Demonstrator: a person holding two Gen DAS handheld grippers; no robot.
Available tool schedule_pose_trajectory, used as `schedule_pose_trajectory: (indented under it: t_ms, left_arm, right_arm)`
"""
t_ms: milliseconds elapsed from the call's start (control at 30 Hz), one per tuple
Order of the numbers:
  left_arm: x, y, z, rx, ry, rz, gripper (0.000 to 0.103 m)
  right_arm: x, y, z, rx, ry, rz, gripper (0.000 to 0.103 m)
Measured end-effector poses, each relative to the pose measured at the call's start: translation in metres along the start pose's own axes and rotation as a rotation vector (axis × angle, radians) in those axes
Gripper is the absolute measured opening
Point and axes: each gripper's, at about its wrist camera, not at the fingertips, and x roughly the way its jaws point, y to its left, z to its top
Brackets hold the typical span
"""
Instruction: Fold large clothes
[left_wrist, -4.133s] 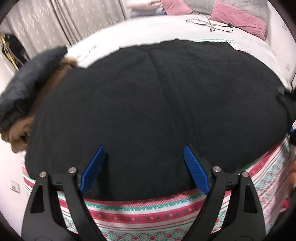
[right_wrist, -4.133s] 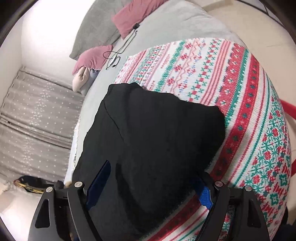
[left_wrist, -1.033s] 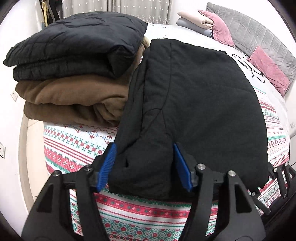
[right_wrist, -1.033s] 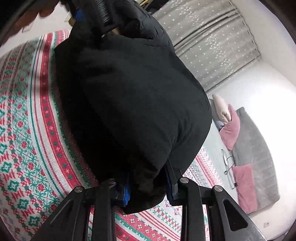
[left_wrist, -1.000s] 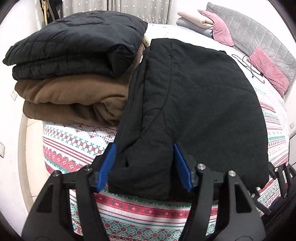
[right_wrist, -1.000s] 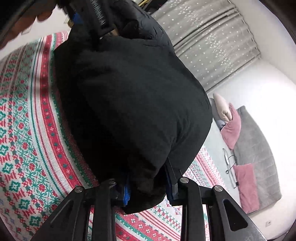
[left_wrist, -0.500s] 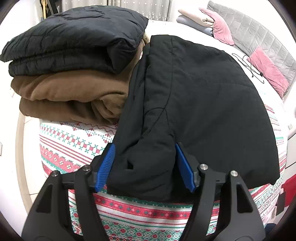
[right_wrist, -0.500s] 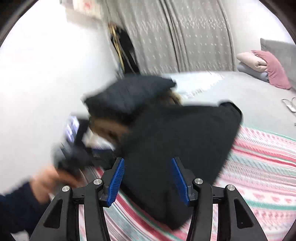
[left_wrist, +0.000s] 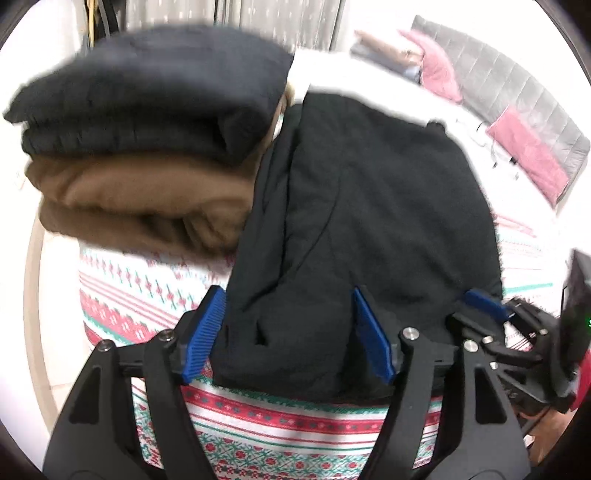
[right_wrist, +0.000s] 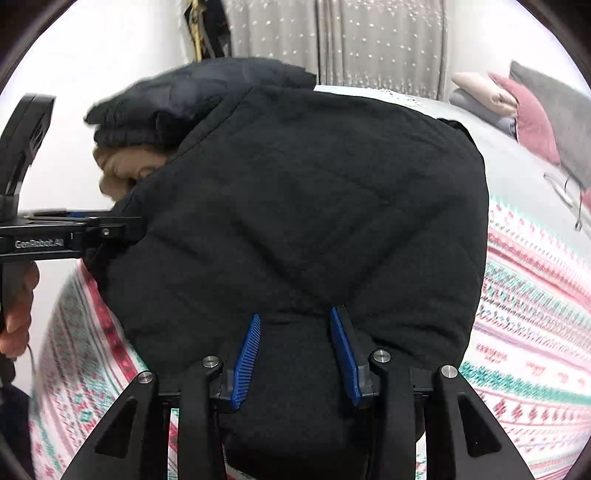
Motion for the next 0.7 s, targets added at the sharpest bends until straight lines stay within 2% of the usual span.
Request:
schedule_pose_trajectory:
  t_ms: [67,133,200,300,367,467,500,600,633,700]
  left_arm:
    - [-0.018,-0.012,0.002,0.066,-0.113,0.026,0.071]
    - [-0.022,-0.021,0.004,0.101,-0.164,0.025,0.071]
    - [-0.011,-0.025,0.008,0.104,-0.149,0.007,0.071]
    - [0.025,-0.023,0.014,0.078,-0.030,0.059,0.071]
    - [0.037,-0.012,0.011,0.039,-0.003,0.038,0.073]
    - [0.036,-0.006,0.014,0.022,0.001,0.017,0.073]
    - [0.035,-0.006,0.014,0.026,0.001,0.019,0.073]
    - [0.035,-0.006,0.014,0.024,0.008,0.026,0.073]
    - [0.035,-0.006,0.015,0.019,0.013,0.026,0.073]
    - [0.041,-0.013,0.018,0.018,0.020,0.027,0.073]
  right_arm:
    - [0.001,0.005,-0.008,0.000,0.002,-0.004,0.040]
    - [0.001,0.006,-0.009,-0.002,0.002,-0.022,0.040]
    - [0.005,0.014,-0.016,0.012,-0.002,-0.030,0.040]
    - [0.002,0.016,-0.014,-0.001,0.010,-0.037,0.040]
    - [-0.004,0.008,-0.007,0.020,0.030,0.013,0.041]
    - [-0.024,-0.012,0.016,0.090,0.046,0.138,0.041]
    - [-0.032,-0.021,0.028,0.105,0.024,0.150,0.041]
    - [-0.045,-0.054,0.077,0.146,-0.055,0.014,0.050]
    - [-0.041,-0.066,0.094,0.166,-0.054,0.010,0.051]
    - [-0.015,-0.093,0.126,0.231,0.003,0.048,0.051]
